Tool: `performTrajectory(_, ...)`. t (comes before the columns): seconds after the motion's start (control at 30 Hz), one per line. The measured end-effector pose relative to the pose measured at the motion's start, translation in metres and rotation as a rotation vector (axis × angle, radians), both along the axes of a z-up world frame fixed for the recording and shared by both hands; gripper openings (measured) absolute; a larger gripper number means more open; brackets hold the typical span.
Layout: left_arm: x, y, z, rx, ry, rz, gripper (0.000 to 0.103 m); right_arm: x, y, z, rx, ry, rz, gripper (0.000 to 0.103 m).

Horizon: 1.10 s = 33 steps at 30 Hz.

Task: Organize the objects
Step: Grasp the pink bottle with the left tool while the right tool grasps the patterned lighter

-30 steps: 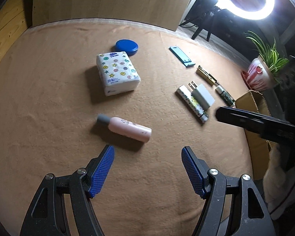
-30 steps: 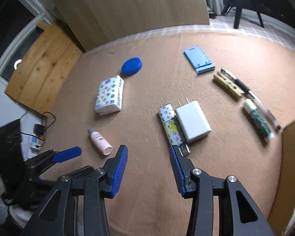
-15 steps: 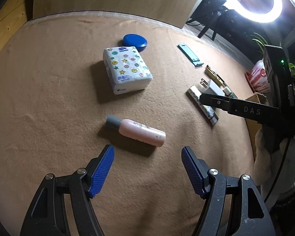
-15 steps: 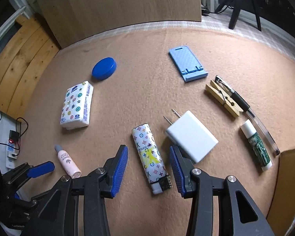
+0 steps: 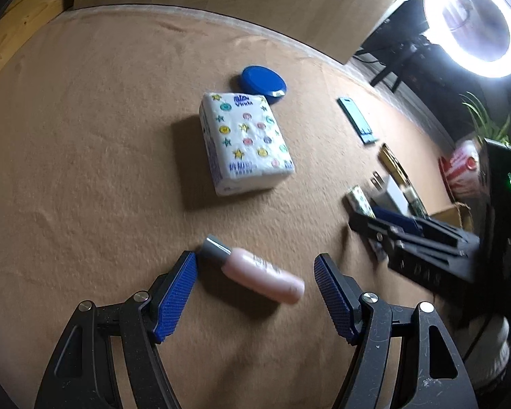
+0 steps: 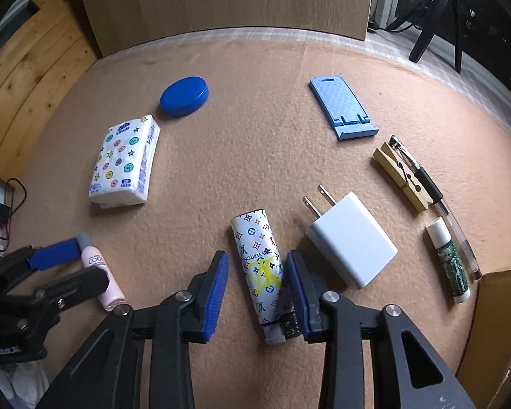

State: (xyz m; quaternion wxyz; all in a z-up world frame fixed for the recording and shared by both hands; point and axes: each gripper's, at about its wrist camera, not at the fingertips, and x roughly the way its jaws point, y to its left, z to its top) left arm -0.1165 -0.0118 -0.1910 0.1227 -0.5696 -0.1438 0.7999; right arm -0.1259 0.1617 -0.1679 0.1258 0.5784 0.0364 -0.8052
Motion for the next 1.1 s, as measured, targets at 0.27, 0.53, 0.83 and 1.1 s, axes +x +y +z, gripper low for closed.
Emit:
performTrajectory(0.27, 0.001, 0.023, 0.0, -0.171, 0.033, -0.04, 0.048, 0.009, 0.004, 0.001, 0.007, 0.0, 0.019, 0.021)
performTrajectory(0.53, 0.013, 0.022, -0.001, -0.158, 0.04, -0.064, 0.025, 0.027, 0.013, 0.002, -0.013, -0.005, 0.026, 0.021)
performTrajectory(0.83, 0.035, 0.027, 0.002, -0.165, 0.054, -0.089, 0.05, 0.052, 0.026, 0.002, -0.021, 0.002, 0.006, 0.021)
performTrajectory(1.1, 0.05, 0.034, 0.001, -0.202, 0.054, -0.109, 0.022, 0.074, 0.051, 0.013, -0.066, 0.02, -0.052, 0.021)
